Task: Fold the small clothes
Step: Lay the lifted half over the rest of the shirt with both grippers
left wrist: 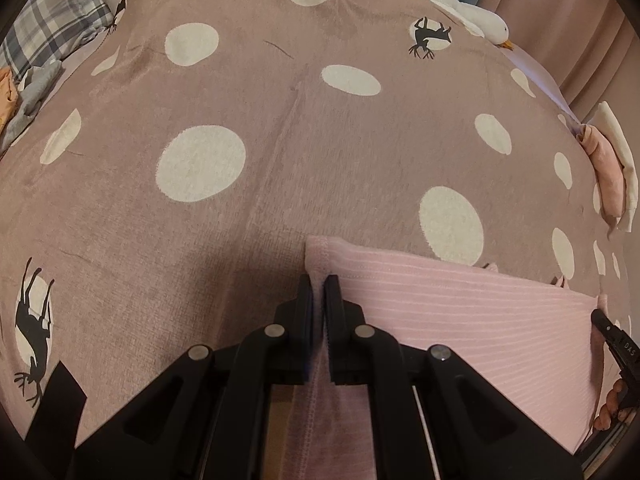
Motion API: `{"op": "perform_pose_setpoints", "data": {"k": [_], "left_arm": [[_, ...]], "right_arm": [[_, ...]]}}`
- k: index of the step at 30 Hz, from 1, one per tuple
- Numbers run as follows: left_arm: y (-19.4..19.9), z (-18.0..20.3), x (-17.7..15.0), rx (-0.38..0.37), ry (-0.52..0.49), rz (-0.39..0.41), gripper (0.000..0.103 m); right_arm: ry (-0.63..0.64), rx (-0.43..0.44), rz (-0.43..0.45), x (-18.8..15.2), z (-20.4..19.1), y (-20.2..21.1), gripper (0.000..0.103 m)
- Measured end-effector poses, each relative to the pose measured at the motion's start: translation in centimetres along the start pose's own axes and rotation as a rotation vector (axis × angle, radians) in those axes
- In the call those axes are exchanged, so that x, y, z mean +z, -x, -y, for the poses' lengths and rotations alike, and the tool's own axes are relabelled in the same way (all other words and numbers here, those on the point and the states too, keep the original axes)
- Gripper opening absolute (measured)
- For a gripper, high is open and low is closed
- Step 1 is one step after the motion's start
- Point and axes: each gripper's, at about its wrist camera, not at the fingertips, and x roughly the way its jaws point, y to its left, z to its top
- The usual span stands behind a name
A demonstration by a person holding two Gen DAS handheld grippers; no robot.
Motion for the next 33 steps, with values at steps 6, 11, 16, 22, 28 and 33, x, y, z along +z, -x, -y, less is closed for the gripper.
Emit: {"op": "perform_pose_setpoints", "data": {"k": [6,11,16,22,28,33], "left_arm": [[-0.2,0.0,0.1,0.004,0.001,-0.011,0.009],[-0.3,-0.1,0.1,0.004,0.003,-0.011,0.009],[-0.6,-0.1,0.3,0.006,0.004,-0.017,0.010],[-0.8,-0.3,0.4,-0.005,0.021,-0.019,0.011],[-0.7,-0.5,0.3,-0.012,0.033,-0.024,0.013],[-0.7,-1.3,0.3,-0.042,0.082,-0.035,0.019]], "right_arm": [[-0.007,-0.003,-0.018,0.0,0.2,-0.3,0.005],[-0.007,-0.008,-0.026,0.0,0.3,-0.6,0.005],[-0.005,-0.010,-0.030,-0.1,0.3,-0.7,0.005],[-0.006,-0.010,-0.033,-0.1,0.3,-0.8,0.005],[-0.002,-0.017,-0.034,-0.1,0.3,-0.9,0.005],[0.001,-0.024,-0.031,-0.2,0.2,-1.0,0.005]]}}
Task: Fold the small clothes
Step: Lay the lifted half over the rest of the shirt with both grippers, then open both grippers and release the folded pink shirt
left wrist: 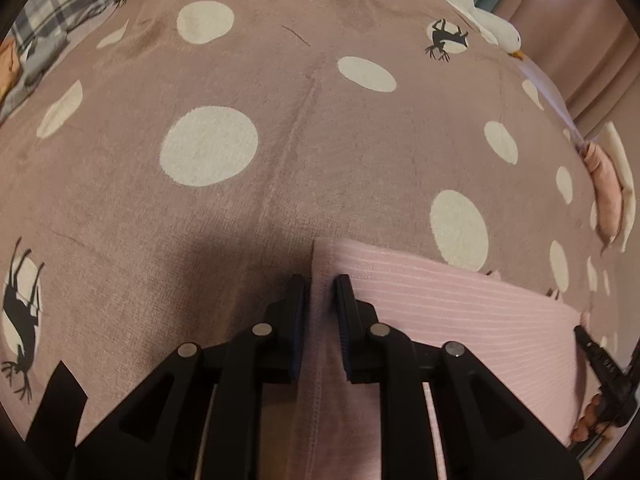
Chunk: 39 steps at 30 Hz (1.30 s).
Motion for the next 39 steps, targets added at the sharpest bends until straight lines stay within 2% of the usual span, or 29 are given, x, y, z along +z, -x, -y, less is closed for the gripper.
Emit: {"op": "perform_pose_setpoints", "data": {"k": [4,7,10,12,14,15,16,18,19,23,27,33,39], "left_arm": [[0.8,-0.3,-0.3,-0.009,0.021,-0.009,0.023],[2.1,-0.3,-0.9,-0.001,0.020,0.000,0.031],[3.9,-0.6,-1.7,-0.014,0.011,0.008,0.044],[5.7,-0.8,-2.5,-0.013,-0.005,0.028,0.057],[7.4,-1.1,-3.2,-0.003,-0.020,0.058,0.065],[8.8,-1.3,-3.8,-0.001,-0.025,0.086,0.069],[9.6,-1.3,-4.2,-0.005,-0.025,0.105,0.072],[11.4,-1.6,-5.2,-0.023,-0.025,0.137,0.083],[12.1,-1.7,-5.7,-0.033,-0.022,0.146,0.085],[13.9,-1.8,-8.0,-0.087,-0.016,0.150,0.090],[14.2,-2.3,-10.2,-0.126,0.008,0.139,0.090],[12.8,-2.7,-13.1,-0.146,0.035,0.095,0.089],[11.7,-2.6,-15.2,-0.112,0.023,0.079,0.088]], "right_arm": [[0.014,-0.023,0.005,-0.1,-0.2,0.0,0.005],[0.011,-0.031,0.009,-0.2,-0.2,0.4,0.005],[0.033,-0.069,0.020,-0.5,-0.5,1.4,0.005],[0.077,-0.101,0.048,-0.8,-1.2,2.7,0.005],[0.099,-0.107,0.075,-1.0,-1.9,4.3,0.009],[0.104,-0.096,0.086,-1.1,-2.2,5.2,0.019],[0.103,-0.082,0.095,-1.2,-2.5,6.2,0.038],[0.098,-0.052,0.124,-1.5,-2.9,8.3,0.061],[0.099,-0.039,0.139,-1.7,-3.2,9.5,0.063],[0.080,-0.006,0.174,-3.1,-3.9,13.4,0.064],[0.052,0.011,0.198,-5.5,-3.9,15.6,0.070],[-0.059,0.030,0.144,-9.0,-2.2,15.5,0.070],[-0.102,-0.033,0.097,-11.7,-1.7,14.4,0.070]]}}
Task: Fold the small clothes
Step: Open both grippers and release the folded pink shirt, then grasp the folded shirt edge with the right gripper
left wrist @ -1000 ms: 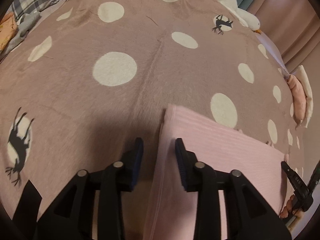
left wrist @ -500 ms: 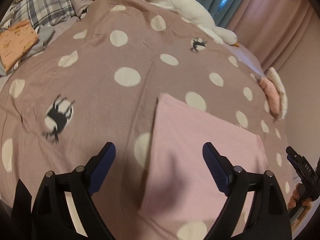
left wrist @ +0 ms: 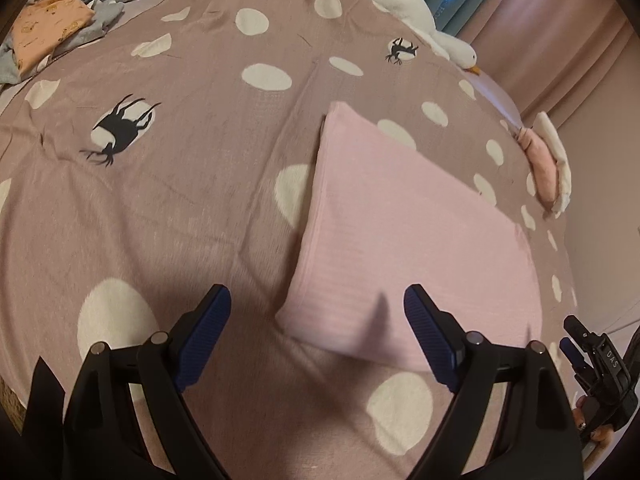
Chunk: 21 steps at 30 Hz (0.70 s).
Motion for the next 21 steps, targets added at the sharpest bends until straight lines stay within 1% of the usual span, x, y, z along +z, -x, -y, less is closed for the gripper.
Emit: {"op": "perform_pose_setpoints", "data": {"k": [3,6,8,11,15,18,21], "left_arm": [[-0.6,0.0,-0.5,0.025,-0.007,-0.011,0.088],[-1.0,0.1,-0.8,0.013,-0.010,-0.020,0.087],[-1.3,0.2,-1.0,0.007,-0.014,-0.022,0.085],[-1.8,0.4,-1.2,0.018,-0.016,-0.032,0.082],[-2.2,0.6,-1.4,0.037,-0.031,-0.030,0.081],[-2.4,0.6,-1.5,0.038,-0.028,-0.030,0.081],[-2.6,0.7,-1.4,0.032,-0.031,-0.032,0.081]], "right_arm": [[-0.009,-0.017,-0.017,-0.9,0.0,-0.3,0.070],[0.008,-0.059,-0.022,-1.7,-0.2,-0.6,0.070],[0.012,-0.071,-0.033,-2.3,-0.1,-0.8,0.070],[0.004,-0.066,-0.058,-3.1,0.4,-1.2,0.070],[-0.006,-0.077,-0.077,-4.1,1.2,-1.4,0.070],[-0.008,-0.089,-0.091,-4.7,1.5,-1.5,0.070],[-0.020,-0.061,-0.108,-5.3,1.7,-1.6,0.070]]}}
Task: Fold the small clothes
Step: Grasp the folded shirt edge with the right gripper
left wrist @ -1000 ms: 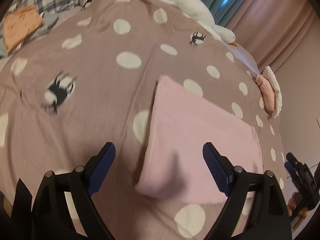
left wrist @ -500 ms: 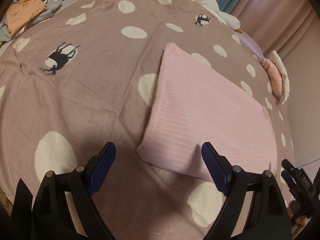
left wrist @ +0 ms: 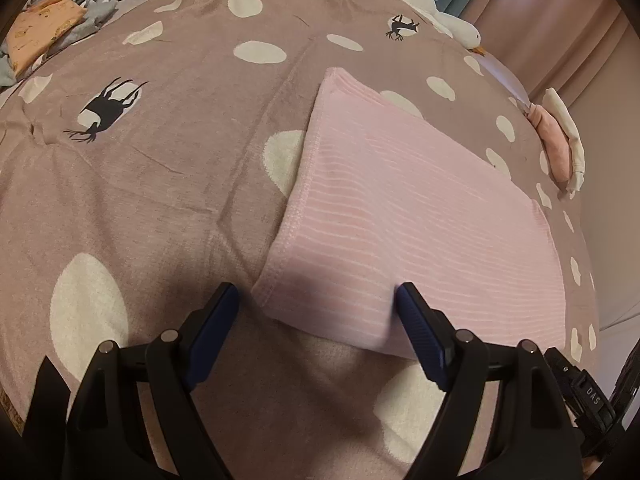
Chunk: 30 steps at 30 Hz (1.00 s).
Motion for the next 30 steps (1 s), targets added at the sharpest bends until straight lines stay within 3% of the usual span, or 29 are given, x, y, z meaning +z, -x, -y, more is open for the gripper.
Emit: {"op": "perform_pose_setpoints", "data": {"k": [3,7,10,14,17,23,26,30], "left_arm": [[-0.3,0.0,0.1,-0.009,0.001,-0.001,0.081],[-0.6,0.0,0.3,-0.042,0.010,0.003,0.081],[-1.0,0.0,0.7,-0.059,0.027,0.002,0.080],[-1.9,0.4,1.3,-0.086,0.031,0.006,0.072],[-2.6,0.7,1.7,-0.079,0.026,0.027,0.065],[-2.6,1.0,2.0,-0.097,0.038,0.042,0.030],[-1.9,1.5,1.6,-0.082,0.016,0.058,0.022],[0.3,2.3,0.9,-0.089,-0.021,0.063,0.022]], "right_arm": [[-0.010,0.031,0.004,-0.1,-0.3,0.0,0.070],[-0.049,0.169,-0.014,-0.1,-0.6,-0.6,0.070],[-0.053,0.187,0.000,0.0,-1.0,-1.2,0.070],[-0.092,0.223,0.024,0.9,-0.9,-2.1,0.070],[-0.163,0.242,0.066,1.5,-0.3,-2.7,0.057],[-0.187,0.263,0.107,1.9,0.4,-3.3,0.019],[-0.156,0.253,0.138,1.9,0.1,-2.4,0.013],[-0.095,0.213,0.174,2.1,-0.8,-0.3,0.011]]}}
